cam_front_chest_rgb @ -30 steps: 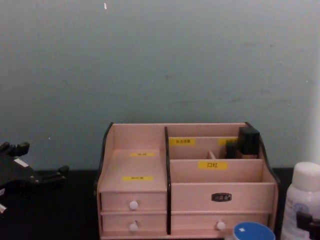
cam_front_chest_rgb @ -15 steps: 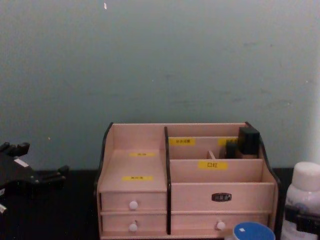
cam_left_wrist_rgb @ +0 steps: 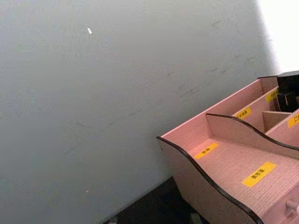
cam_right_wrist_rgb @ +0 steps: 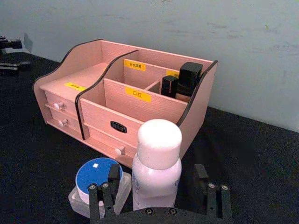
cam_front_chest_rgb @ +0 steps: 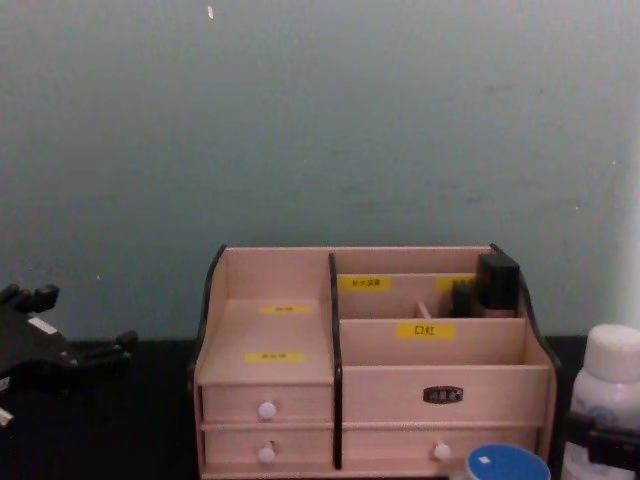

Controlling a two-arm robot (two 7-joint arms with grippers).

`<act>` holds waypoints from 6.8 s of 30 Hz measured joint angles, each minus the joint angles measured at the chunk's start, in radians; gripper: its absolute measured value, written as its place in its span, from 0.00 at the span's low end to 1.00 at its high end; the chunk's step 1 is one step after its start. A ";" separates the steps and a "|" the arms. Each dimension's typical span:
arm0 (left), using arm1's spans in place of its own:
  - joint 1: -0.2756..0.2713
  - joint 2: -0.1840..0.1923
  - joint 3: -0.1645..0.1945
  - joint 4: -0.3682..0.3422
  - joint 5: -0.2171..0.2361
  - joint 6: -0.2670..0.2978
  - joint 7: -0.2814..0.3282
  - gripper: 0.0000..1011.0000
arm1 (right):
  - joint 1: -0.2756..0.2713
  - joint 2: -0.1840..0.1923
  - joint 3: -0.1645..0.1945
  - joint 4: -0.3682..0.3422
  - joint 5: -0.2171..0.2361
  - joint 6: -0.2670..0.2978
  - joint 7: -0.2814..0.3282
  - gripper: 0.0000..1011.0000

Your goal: Pick up the facial cleanser and watermelon frost from the table and place them into the tiered storage box.

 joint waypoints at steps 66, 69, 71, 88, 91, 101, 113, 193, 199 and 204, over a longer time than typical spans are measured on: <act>0.000 0.000 0.000 0.000 0.000 0.000 0.000 0.99 | 0.243 -0.042 -0.022 -0.039 0.018 0.084 0.097 0.58; 0.000 0.000 0.000 0.000 0.000 0.000 0.000 0.99 | 0.290 -0.068 -0.039 0.002 0.014 0.084 0.099 0.58; 0.000 0.000 0.000 0.000 0.000 0.000 0.000 0.99 | 0.316 -0.082 -0.047 0.028 0.014 0.084 0.100 0.58; 0.000 0.000 0.000 0.000 0.000 0.000 0.000 0.99 | 0.520 -0.203 -0.124 0.279 -0.010 0.086 0.116 0.58; 0.000 0.000 0.000 0.000 0.000 0.000 0.000 0.99 | 0.541 -0.218 -0.135 0.312 -0.016 0.086 0.119 0.58; 0.000 0.000 0.000 0.000 0.000 0.000 0.000 0.99 | 0.578 -0.251 -0.151 0.395 -0.025 0.081 0.128 0.58; 0.000 0.000 0.000 0.000 0.000 0.000 0.000 0.99 | 0.607 -0.278 -0.159 0.452 -0.034 0.061 0.139 0.58; 0.000 0.000 0.000 0.000 0.000 0.000 0.000 0.99 | 0.640 -0.316 -0.162 0.567 -0.084 0.082 0.144 0.99; 0.000 0.000 0.000 0.000 0.000 0.000 0.000 0.99 | 0.586 -0.279 -0.141 0.453 -0.072 0.079 0.140 0.99; 0.000 0.000 0.000 0.000 0.000 0.000 0.000 0.99 | 0.513 -0.218 -0.125 0.324 -0.050 0.106 0.151 0.99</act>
